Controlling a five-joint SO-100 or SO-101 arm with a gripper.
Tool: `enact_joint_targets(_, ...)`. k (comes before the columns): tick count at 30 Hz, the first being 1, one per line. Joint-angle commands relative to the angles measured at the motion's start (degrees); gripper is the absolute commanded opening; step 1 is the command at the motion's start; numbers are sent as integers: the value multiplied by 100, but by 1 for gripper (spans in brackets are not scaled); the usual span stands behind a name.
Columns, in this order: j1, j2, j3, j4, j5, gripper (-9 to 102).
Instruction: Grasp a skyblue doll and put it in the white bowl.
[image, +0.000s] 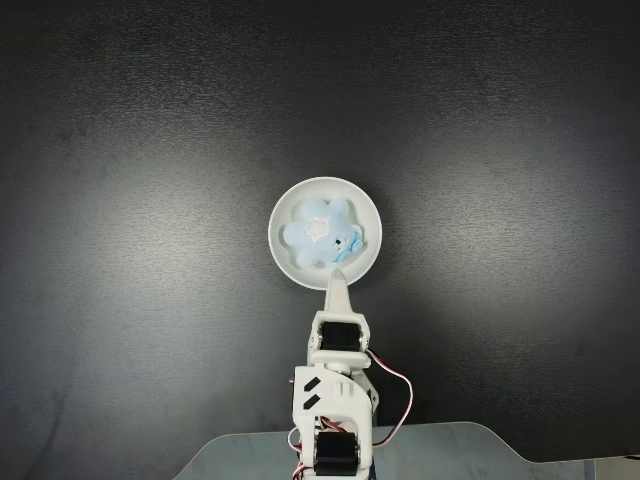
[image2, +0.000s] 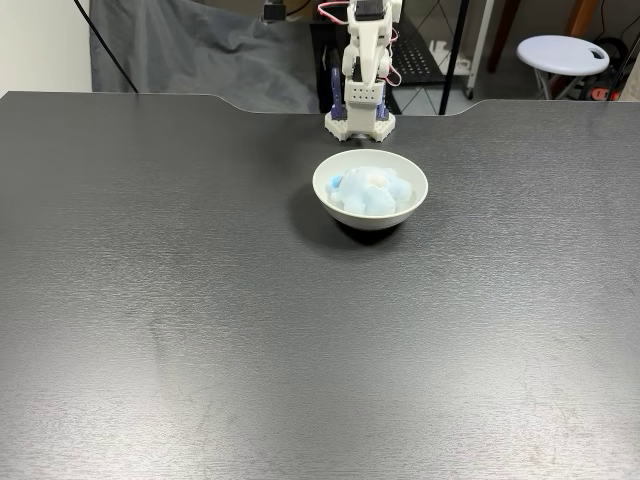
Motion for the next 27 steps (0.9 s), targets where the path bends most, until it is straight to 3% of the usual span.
enact_joint_targets(1,70,18,-9,-79,35,-1)
enact_joint_targets(8,70,26,-18,914,35,-1)
enact_joint_targets(27,-299,62,229,914,44,-1)
